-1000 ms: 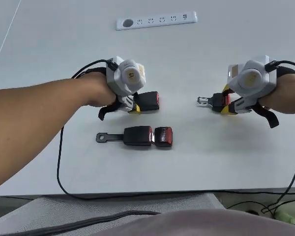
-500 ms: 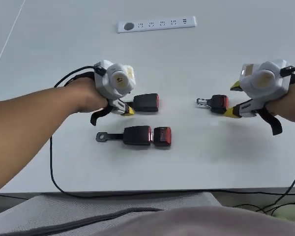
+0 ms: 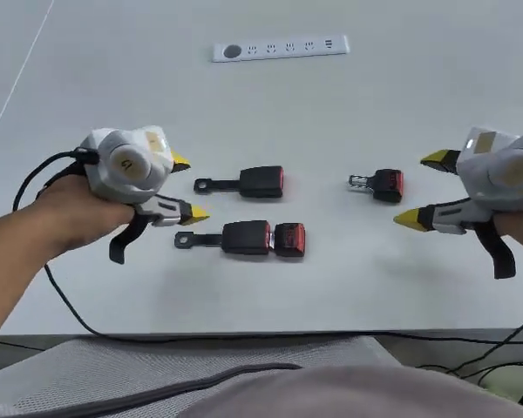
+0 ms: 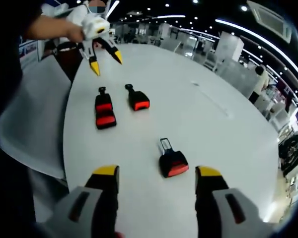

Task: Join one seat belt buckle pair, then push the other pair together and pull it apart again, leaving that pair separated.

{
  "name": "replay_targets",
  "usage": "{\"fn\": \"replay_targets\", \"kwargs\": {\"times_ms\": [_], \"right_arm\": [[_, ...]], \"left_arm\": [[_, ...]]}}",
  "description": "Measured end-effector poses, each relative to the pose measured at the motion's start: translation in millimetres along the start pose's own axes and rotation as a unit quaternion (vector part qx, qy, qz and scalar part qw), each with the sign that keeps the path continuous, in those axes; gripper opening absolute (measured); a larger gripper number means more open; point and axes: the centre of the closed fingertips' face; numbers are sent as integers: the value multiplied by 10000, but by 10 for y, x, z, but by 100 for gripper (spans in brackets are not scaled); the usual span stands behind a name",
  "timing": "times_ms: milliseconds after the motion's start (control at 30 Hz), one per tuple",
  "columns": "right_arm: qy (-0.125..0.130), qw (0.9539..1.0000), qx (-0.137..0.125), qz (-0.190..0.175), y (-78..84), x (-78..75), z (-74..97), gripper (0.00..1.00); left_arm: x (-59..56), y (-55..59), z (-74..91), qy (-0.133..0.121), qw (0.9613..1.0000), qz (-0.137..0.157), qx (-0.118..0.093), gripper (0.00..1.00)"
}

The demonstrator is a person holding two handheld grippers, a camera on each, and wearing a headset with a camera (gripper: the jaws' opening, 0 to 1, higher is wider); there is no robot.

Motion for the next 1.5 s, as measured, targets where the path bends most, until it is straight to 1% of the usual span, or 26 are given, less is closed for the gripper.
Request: {"fn": "replay_targets", "kwargs": {"times_ms": [33, 67, 133, 200, 233, 300, 333, 400, 433, 467, 500, 533, 633, 700, 733, 767, 800, 867, 967, 1167, 1267, 1333, 1500], "right_arm": [[14, 10000, -25, -4, -1, 26, 22, 64], [48, 9999, -114, -72, -21, 57, 57, 66], [96, 9996, -214, -126, -36, 106, 124, 69], [103, 9994, -293, -157, -41, 150, 172, 72], [143, 9993, -296, -178, -25, 167, 205, 75], [135, 9991, -319, -228, 3, 207, 257, 78], [155, 9990, -336, -263, 12, 213, 281, 81], [202, 9978, -476, -418, 11, 219, 352, 84], [224, 9966, -572, -554, 10, 225, 395, 84], [194, 9950, -672, -712, 3, 245, 413, 84], [164, 9939, -720, -823, 11, 261, 431, 85], [228, 9937, -713, -836, 43, 248, 463, 86], [243, 9931, -745, -870, 83, 276, 499, 91], [264, 9916, -825, -965, 88, 286, 516, 95], [254, 9912, -841, -986, 89, 296, 516, 100], [253, 9912, -852, -986, 88, 304, 518, 100], [258, 9911, -838, -1006, 92, 310, 514, 100], [300, 9914, -786, -1004, 111, 317, 503, 100], [313, 9909, -760, -1063, 118, 331, 483, 100], [314, 9906, -763, -1088, 94, 358, 456, 100], [307, 9903, -777, -1112, 82, 366, 427, 100], [304, 9902, -780, -1116, 72, 369, 411, 100], [316, 9902, -805, -1097, 43, 377, 399, 100]], "left_arm": [[-4, 39, 74, -79, 9999, 86, -11, 56], [-13, 64, 122, -100, 9999, 130, -31, 58], [-14, 128, 236, -213, 9991, 356, -63, 62], [-47, 185, 312, -210, 9987, 465, -79, 67], [-66, 229, 356, -226, 9982, 556, -59, 71], [-89, 288, 431, -281, 9969, 727, -82, 76], [-104, 314, 458, -278, 9968, 749, -84, 79], [-135, 382, 513, -299, 9965, 780, -96, 84], [-145, 424, 536, -318, 9961, 819, -100, 87], [-145, 461, 552, -344, 9957, 855, -99, 89], [-138, 507, 568, -395, 9951, 898, -78, 92], [-132, 538, 587, -440, 9947, 928, -66, 95], [-116, 584, 644, -524, 9924, 1108, -96, 100], [-122, 619, 674, -533, 9915, 1181, -78, 100], [-137, 645, 689, -515, 9911, 1230, -57, 100], [-139, 667, 697, -528, 9907, 1254, -37, 100], [-124, 695, 710, -599, 9896, 1305, -19, 100], [-108, 707, 721, -666, 9877, 1415, -38, 100], [-107, 716, 729, -703, 9865, 1477, -40, 100], [-123, 739, 733, -736, 9856, 1521, -13, 100], [-129, 777, 723, -786, 9841, 1591, 32, 100], [-143, 776, 711, -802, 9833, 1633, 24, 100], [-181, 784, 688, -801, 9837, 1608, 60, 100]]}}
Point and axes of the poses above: the centre of the closed fingertips' face, and the gripper's own axes: z roughly backward along the fingers, x roughly to its left, y roughly out of its underside, and after that the axes turned 6 degrees about -y, right-handed
